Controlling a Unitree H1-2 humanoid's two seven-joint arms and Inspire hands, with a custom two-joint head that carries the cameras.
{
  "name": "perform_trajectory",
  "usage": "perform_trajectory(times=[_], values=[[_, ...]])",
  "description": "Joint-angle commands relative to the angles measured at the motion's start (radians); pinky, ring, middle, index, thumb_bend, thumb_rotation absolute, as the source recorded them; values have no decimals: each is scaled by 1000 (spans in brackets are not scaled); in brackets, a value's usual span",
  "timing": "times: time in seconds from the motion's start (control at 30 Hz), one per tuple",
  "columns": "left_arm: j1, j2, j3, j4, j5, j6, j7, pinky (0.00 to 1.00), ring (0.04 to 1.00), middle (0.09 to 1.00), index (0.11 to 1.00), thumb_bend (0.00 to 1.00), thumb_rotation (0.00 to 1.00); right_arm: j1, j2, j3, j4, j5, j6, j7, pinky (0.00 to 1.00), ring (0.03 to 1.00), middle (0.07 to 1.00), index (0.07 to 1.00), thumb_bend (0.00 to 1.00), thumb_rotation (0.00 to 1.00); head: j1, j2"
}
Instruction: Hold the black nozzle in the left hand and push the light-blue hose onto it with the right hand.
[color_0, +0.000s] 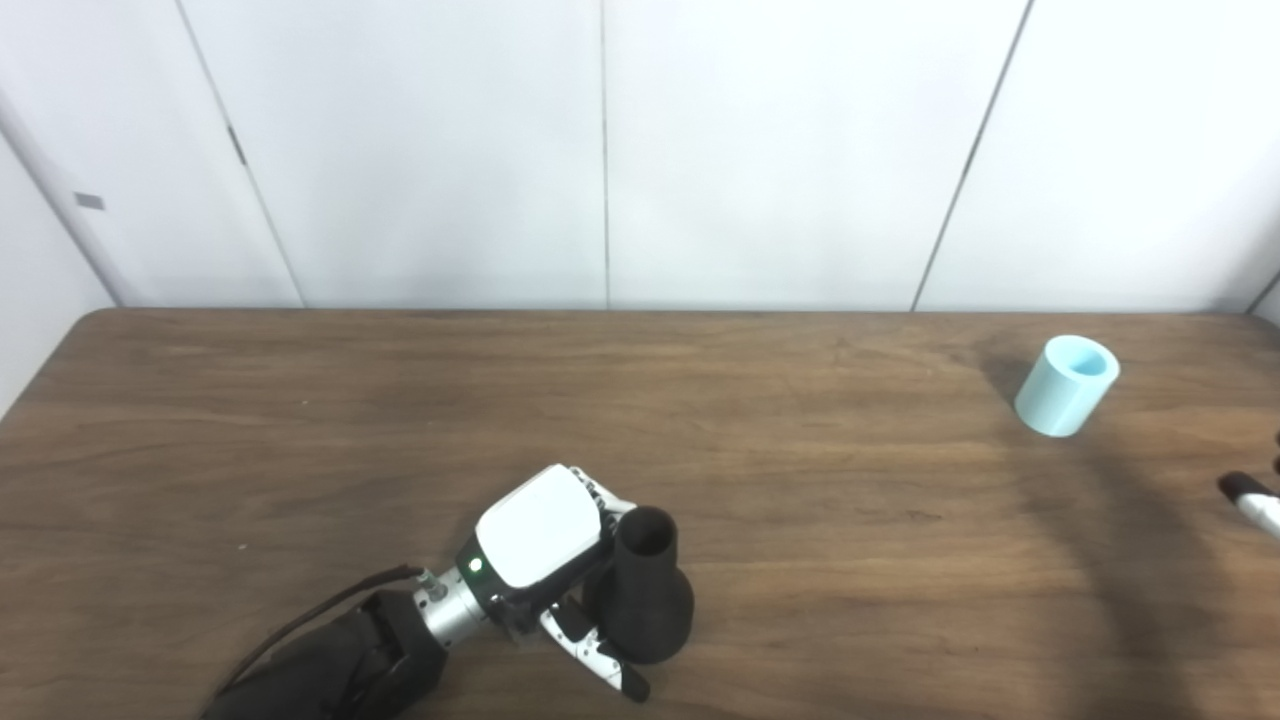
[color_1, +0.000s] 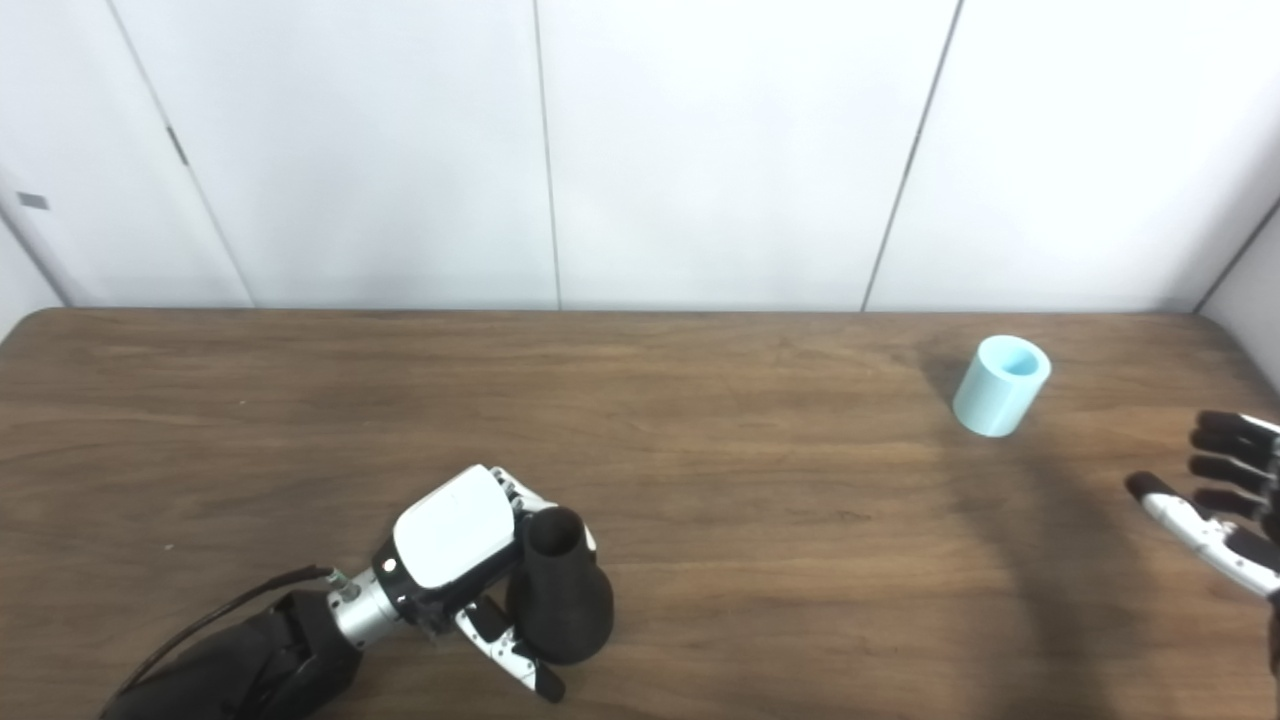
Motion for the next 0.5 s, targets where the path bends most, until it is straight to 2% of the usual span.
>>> perform_trajectory(times=[0.0, 0.13, 0.17, 0.2, 0.27, 0.37, 0.47], values=[[38, -3, -46, 58, 109, -2, -40, 71, 133, 198, 471, 524, 42, -24, -46, 5, -12, -33, -13, -9, 601, 685, 696, 636, 571, 114, -4, -1], [37, 1, -46, 85, 127, -6, -8, 67, 131, 189, 471, 522, 38, -38, -61, 38, 17, -58, 24, 8, 624, 729, 753, 671, 722, 235, -48, -12], [39, 6, -45, 86, 129, -6, -7, 67, 131, 189, 471, 522, 39, -43, -60, 47, 28, -65, 31, 12, 615, 728, 757, 687, 756, 267, -89, -35], [41, 9, -44, 84, 130, -6, -9, 68, 133, 191, 472, 522, 39, -47, -63, 55, 42, -76, 33, 16, 632, 742, 769, 713, 788, 286, -89, -35], [45, 20, -45, 88, 136, -6, -9, 71, 138, 199, 473, 523, 40, -59, -66, 80, 79, -104, 35, 19, 665, 761, 785, 753, 840, 338, -168, -63], [50, 40, -47, 81, 148, -6, -8, 82, 157, 226, 476, 523, 41, -87, -50, 107, 127, -130, 35, 18, 677, 771, 802, 809, 924, 359, -215, -80], [48, 50, -60, 105, 161, -9, 53, 84, 158, 232, 476, 523, 40, -118, -45, 134, 180, -151, 33, 5, 709, 795, 826, 827, 926, 354, -219, -82]])
